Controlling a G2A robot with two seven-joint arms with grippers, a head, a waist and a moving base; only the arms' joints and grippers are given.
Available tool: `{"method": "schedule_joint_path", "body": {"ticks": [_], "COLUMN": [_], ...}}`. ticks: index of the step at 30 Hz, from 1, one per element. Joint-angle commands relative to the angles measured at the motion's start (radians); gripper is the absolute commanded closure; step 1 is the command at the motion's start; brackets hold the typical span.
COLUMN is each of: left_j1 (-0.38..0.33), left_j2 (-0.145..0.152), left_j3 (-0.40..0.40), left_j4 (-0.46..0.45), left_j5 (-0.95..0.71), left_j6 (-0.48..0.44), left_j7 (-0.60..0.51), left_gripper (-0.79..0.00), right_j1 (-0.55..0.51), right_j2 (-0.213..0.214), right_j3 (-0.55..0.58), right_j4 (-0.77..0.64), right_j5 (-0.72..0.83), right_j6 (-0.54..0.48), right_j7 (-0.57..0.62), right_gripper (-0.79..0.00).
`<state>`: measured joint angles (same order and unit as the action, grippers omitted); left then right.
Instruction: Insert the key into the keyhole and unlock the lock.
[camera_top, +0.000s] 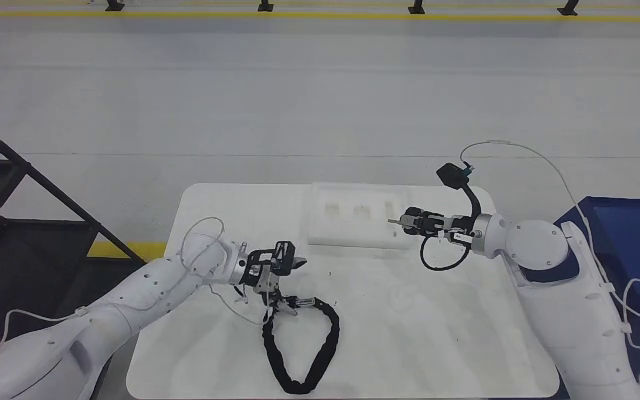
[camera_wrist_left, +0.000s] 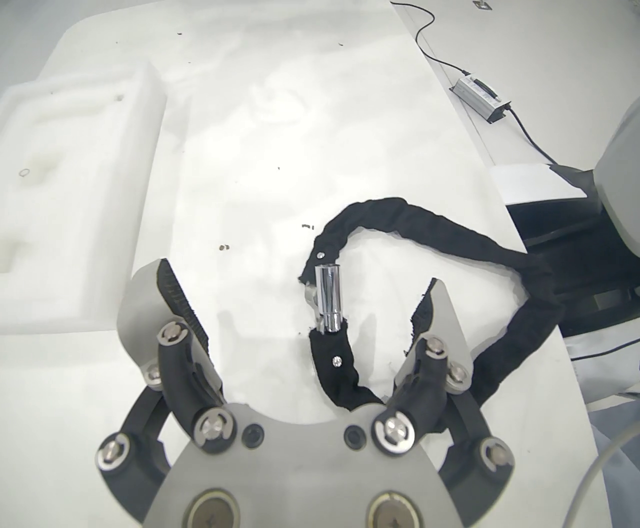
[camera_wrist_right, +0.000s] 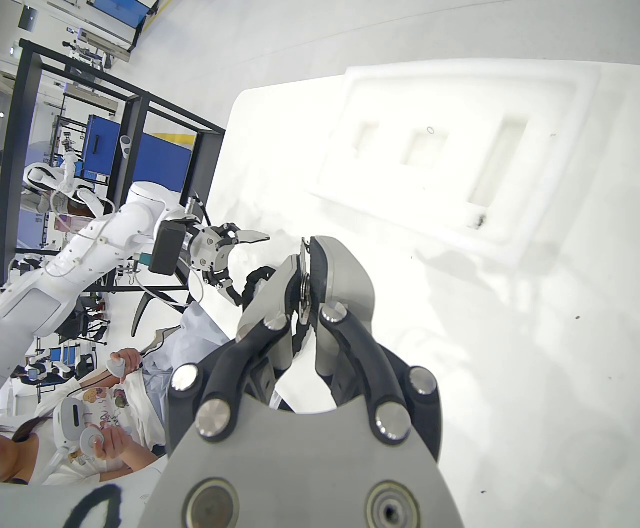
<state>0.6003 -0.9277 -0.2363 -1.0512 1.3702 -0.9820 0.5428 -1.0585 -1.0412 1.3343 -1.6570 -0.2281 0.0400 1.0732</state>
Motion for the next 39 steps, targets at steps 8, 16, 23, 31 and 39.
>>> {"method": "schedule_joint_path", "body": {"ticks": [8,16,23,31,39], "left_j1": [0.030,0.049,0.053,0.054,0.053], "left_j2": [-0.018,-0.045,-0.069,-0.091,-0.113], "left_j3": [0.004,0.001,0.001,0.002,-0.015], "left_j4": [0.017,0.047,0.088,0.112,0.140], "left_j5": [0.145,0.198,0.238,0.286,0.267], "left_j6": [0.062,0.103,0.114,0.113,0.082], "left_j7": [0.066,0.088,0.101,0.108,0.091], "left_gripper": [-0.785,-0.785,-0.714,0.000,0.000], "right_j1": [0.000,0.000,0.000,0.000,0.000], "right_j2": [0.000,0.000,0.000,0.000,0.000], "right_j3": [0.000,0.000,0.000,0.000,0.000], "right_j4": [0.000,0.000,0.000,0.000,0.000], "right_j5": [0.000,0.000,0.000,0.000,0.000], "right_j6": [0.000,0.000,0.000,0.000,0.000], "right_j7": [0.000,0.000,0.000,0.000,0.000], "right_gripper": [0.000,0.000,0.000,0.000,0.000]}}
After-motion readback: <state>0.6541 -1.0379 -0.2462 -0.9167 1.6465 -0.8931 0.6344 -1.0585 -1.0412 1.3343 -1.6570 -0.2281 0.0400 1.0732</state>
